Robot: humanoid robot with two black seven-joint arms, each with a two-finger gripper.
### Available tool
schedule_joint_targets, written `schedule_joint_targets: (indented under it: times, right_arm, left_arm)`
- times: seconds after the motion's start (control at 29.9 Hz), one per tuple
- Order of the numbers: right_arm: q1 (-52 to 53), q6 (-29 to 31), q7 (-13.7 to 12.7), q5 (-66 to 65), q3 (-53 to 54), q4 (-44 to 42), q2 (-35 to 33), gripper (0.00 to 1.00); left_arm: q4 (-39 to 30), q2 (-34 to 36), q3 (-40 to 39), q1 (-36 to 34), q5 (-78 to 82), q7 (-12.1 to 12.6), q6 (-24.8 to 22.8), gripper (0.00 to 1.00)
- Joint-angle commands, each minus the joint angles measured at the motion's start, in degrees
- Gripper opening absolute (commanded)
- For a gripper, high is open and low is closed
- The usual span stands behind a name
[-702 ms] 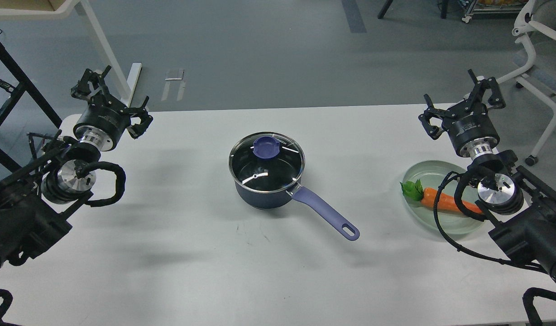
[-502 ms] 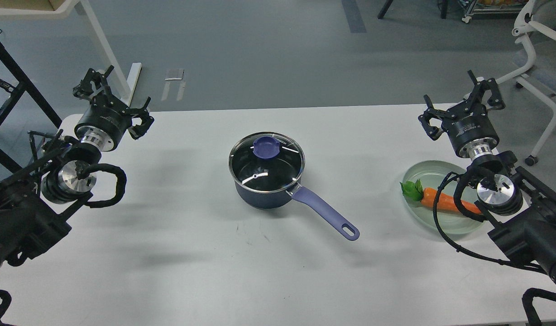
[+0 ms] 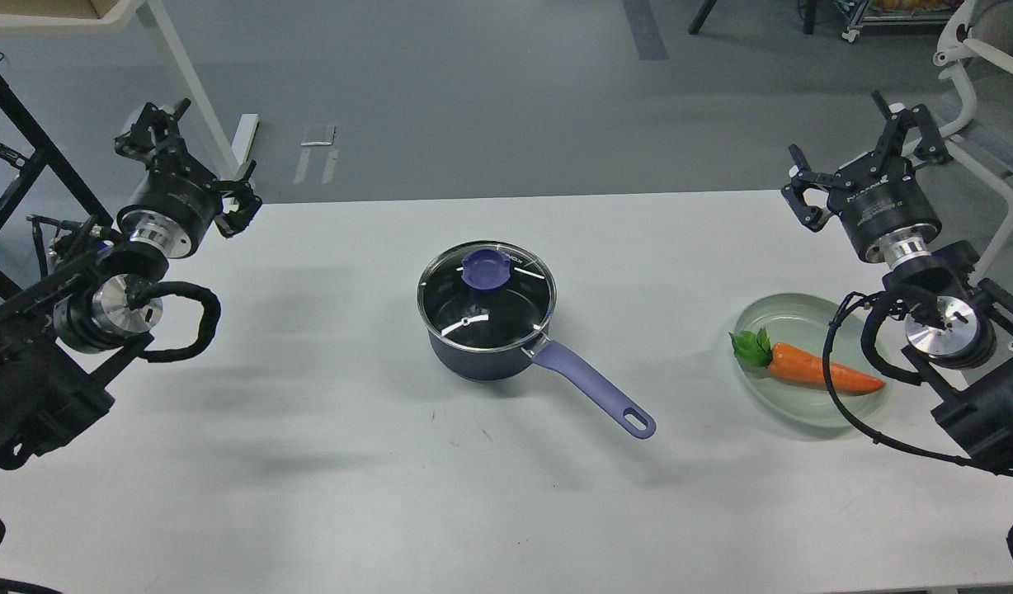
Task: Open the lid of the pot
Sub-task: 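Raise the right arm up and away from the plate, then reach the right gripper down to the purple saucepan handle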
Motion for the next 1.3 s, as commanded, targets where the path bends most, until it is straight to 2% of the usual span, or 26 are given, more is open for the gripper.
schedule_joint_targets:
  times: [0.0, 0.23, 0.33, 0.5, 0.64, 0.9, 1.04, 1.17, 1.27]
  right_arm:
    - [3.46, 0.00, -0.01, -0.03, -5.67, 1.18, -3.54, 1.00]
    - [9.35, 0.62, 0.08, -1.16, -12.17, 1.53, -7.84, 1.00]
    - [14.53, 0.62, 0.08, -5.64, -19.20, 3.28, -9.78, 1.00]
    - [28.57, 0.97, 0.08, -12.93, -35.88, 10.67, -17.86, 1.00]
    - [39.40, 0.97, 0.17, -19.61, -48.47, 11.81, -17.43, 1.00]
    - [44.51, -0.44, -0.01, -38.42, -53.39, 22.71, -15.41, 1.00]
    - [49.42, -1.22, -0.01, -40.46, -63.05, 24.82, -12.25, 1.00]
    - [55.40, -6.31, -0.01, -43.43, -73.51, 26.92, -7.86, 1.00]
    - [59.71, -7.29, -0.01, -47.83, -79.14, 29.56, -4.61, 1.00]
  left_arm:
    - [0.05, 0.62, 0.17, -0.34, -0.09, -0.18, -0.04, 1.00]
    - [-0.13, 0.36, 0.08, -0.25, -0.09, -1.58, -1.45, 1.00]
    - [-0.13, 0.01, 0.35, 0.10, 0.00, -1.33, -1.54, 1.00]
    - [-0.48, 0.79, 2.28, 0.45, 0.00, -1.06, -1.62, 1.00]
    - [-0.48, 2.02, 2.64, 0.36, 0.00, -1.24, -1.19, 1.00]
    - [-0.74, 3.25, 3.25, -0.34, 0.08, -0.80, -1.27, 1.00]
    - [-0.83, 3.87, 4.22, -1.04, 1.40, -0.53, -1.54, 1.00]
    - [-0.92, 3.96, 4.22, -1.66, 3.25, -0.62, -1.62, 1.00]
    - [-1.09, 4.05, 4.13, -1.66, 3.25, -0.80, -1.71, 1.00]
